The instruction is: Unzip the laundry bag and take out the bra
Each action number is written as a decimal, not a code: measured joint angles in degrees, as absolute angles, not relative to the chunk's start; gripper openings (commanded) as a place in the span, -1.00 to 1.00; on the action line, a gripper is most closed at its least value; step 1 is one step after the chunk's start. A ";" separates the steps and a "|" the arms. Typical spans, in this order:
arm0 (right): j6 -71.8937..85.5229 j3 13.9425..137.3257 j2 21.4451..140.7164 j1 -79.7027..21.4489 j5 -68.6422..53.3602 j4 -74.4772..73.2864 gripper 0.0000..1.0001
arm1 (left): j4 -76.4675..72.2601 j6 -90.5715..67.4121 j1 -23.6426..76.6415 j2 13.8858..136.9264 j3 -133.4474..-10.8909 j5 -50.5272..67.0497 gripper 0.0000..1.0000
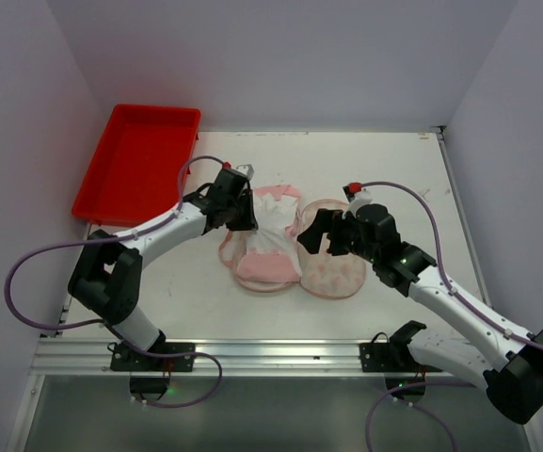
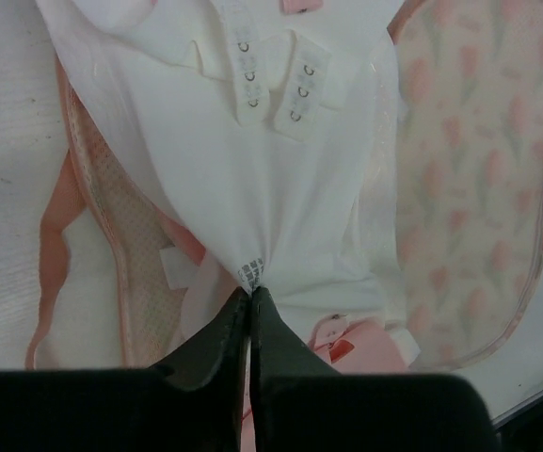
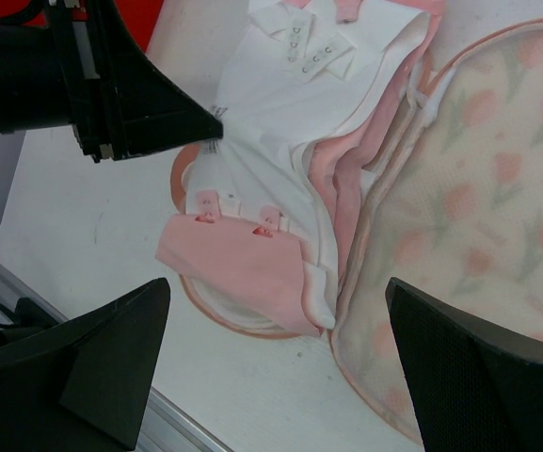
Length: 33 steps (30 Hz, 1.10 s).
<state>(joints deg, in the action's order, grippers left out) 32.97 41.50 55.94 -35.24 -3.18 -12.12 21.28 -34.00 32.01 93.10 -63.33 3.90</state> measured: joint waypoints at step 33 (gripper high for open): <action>31.86 44.77 53.78 -35.07 -2.79 -12.64 0.97 | 30.11 -24.12 26.85 78.83 -82.56 3.40 -1.00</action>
